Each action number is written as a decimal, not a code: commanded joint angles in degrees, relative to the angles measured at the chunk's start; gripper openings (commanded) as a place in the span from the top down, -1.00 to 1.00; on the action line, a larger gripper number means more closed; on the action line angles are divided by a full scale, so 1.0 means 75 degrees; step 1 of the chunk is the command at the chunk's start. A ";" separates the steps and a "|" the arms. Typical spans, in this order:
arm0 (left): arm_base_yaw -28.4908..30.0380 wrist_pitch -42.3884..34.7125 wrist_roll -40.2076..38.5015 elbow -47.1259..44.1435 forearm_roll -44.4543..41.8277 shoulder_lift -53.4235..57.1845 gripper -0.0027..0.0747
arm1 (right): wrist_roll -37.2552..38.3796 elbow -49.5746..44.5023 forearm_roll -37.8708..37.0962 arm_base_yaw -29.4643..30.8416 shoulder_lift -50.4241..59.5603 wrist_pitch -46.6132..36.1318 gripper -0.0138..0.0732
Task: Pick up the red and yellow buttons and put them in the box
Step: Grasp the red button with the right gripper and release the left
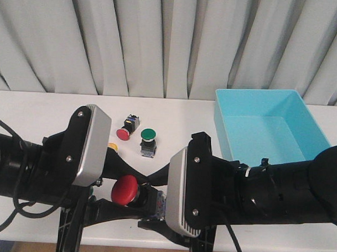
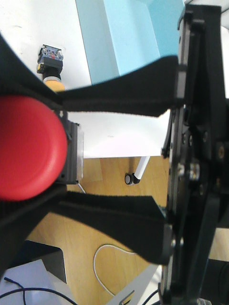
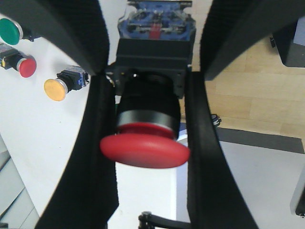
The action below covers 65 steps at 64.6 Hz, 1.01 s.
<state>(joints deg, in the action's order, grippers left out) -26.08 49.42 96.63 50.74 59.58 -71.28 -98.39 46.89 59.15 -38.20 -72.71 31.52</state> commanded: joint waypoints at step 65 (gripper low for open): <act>-0.0030 -0.0239 -0.0035 0.0172 0.0416 0.0157 -0.64 | 0.0380 0.0239 -0.0084 0.0012 0.0150 -0.0360 0.12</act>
<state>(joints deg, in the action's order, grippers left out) -26.08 49.23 96.78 50.74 59.63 -71.28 -97.35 46.89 58.78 -38.20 -72.71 30.52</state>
